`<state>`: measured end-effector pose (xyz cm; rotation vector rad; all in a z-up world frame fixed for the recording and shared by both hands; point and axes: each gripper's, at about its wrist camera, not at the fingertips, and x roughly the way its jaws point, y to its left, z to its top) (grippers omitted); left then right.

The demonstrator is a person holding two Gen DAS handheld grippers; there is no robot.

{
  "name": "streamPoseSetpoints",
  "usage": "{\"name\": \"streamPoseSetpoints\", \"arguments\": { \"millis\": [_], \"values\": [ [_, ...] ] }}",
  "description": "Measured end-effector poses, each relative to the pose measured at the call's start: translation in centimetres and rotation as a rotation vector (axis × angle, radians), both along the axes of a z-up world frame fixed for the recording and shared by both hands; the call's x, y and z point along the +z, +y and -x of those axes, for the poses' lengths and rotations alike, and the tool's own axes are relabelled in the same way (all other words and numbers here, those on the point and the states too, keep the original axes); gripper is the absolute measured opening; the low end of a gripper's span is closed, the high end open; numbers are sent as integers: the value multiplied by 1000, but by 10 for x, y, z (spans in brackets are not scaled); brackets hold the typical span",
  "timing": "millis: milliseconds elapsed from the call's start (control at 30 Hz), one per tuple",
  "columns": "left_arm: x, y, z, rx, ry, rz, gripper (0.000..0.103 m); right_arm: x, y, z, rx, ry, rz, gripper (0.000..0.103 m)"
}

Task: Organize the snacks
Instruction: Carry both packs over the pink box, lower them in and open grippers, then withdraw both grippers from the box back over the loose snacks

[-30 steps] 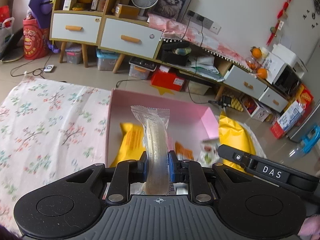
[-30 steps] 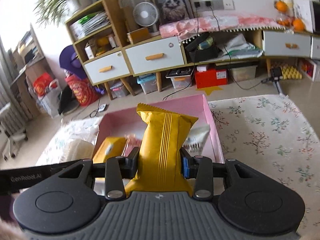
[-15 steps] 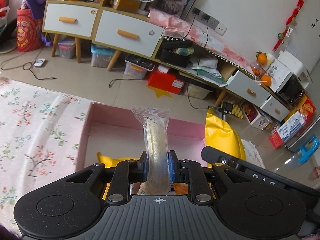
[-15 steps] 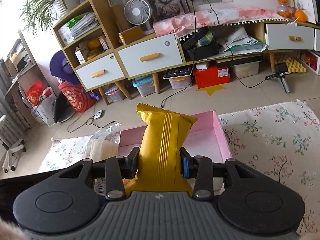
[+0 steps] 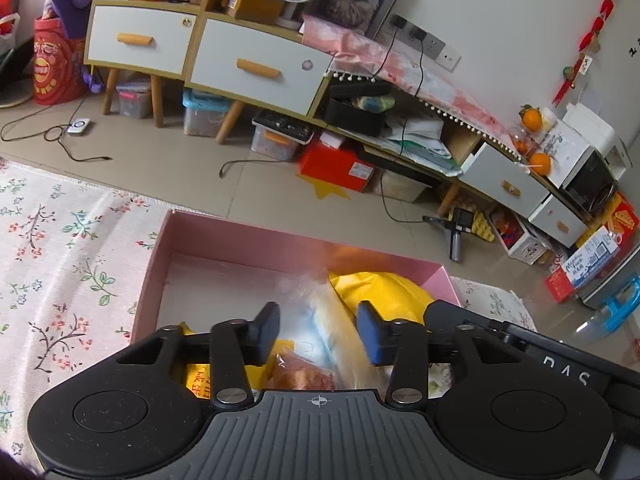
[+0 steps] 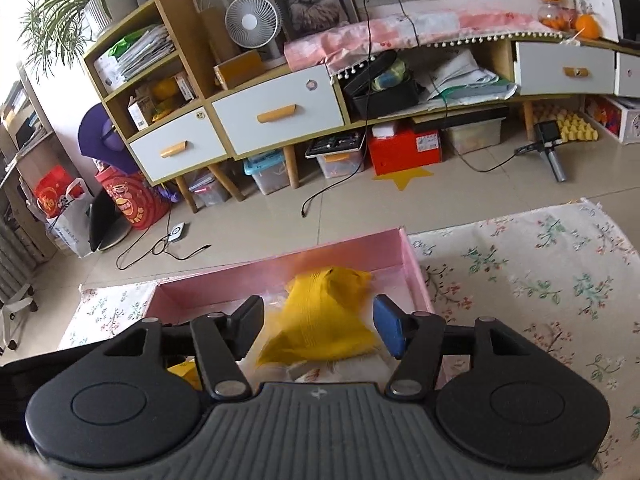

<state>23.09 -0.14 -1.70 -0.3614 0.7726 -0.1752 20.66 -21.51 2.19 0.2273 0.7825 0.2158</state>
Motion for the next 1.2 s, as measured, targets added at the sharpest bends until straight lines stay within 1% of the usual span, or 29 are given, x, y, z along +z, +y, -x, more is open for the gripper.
{"name": "streamPoseSetpoints", "arguments": {
  "millis": [133, 400, 533, 700, 867, 1033, 1100, 1200],
  "values": [
    [3, 1, 5, 1, 2, -8, 48, 4, -2, 2, -4, 5, 9, 61],
    [9, 3, 33, -17, 5, -53, 62, 13, -7, 17, 6, -3, 40, 70],
    [12, 5, 52, -24, 2, -83, 69, 18, -12, 28, 5, -8, 43, 78],
    [15, 6, 76, -40, 9, -105, 82, 22, -15, 43, 6, -11, 52, 86],
    [17, 7, 100, -49, 19, -148, 90, 25, -14, 61, 24, -2, 64, 94],
    [21, 8, 126, -48, 28, -179, 93, 26, -14, 78, 37, 7, 67, 97],
    [23, 8, 136, -45, 26, -197, 96, 26, -13, 84, 46, 11, 68, 98],
    [24, 8, 150, -44, 32, -216, 97, 27, -11, 94, 63, 8, 89, 99]
  ]
}}
